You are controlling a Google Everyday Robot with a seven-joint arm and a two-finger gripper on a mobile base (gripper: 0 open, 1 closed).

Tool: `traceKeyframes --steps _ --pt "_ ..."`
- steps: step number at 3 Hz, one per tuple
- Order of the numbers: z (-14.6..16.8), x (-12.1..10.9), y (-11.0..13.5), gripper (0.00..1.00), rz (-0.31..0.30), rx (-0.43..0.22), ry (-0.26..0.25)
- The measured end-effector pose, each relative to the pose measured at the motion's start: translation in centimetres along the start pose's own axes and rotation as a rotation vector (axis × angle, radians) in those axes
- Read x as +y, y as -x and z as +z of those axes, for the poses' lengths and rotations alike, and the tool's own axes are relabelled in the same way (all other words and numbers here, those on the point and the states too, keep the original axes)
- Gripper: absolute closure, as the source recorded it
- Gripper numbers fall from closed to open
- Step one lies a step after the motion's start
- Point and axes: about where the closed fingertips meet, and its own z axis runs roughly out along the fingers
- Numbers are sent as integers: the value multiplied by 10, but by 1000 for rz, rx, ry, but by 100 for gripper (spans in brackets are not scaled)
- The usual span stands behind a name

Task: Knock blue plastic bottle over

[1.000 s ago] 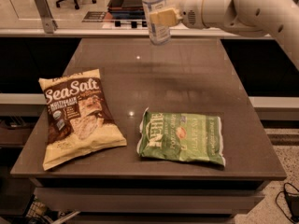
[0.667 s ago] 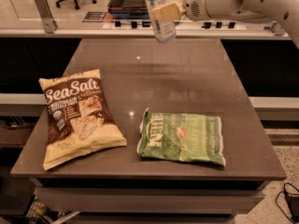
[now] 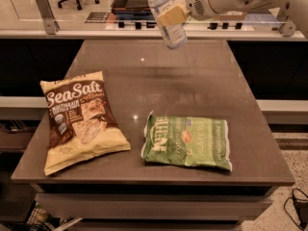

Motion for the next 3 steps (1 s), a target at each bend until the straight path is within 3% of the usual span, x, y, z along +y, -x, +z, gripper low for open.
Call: traceKeyframes --steps 3 --pt "-1 18 -43 100 -58 242 -27"
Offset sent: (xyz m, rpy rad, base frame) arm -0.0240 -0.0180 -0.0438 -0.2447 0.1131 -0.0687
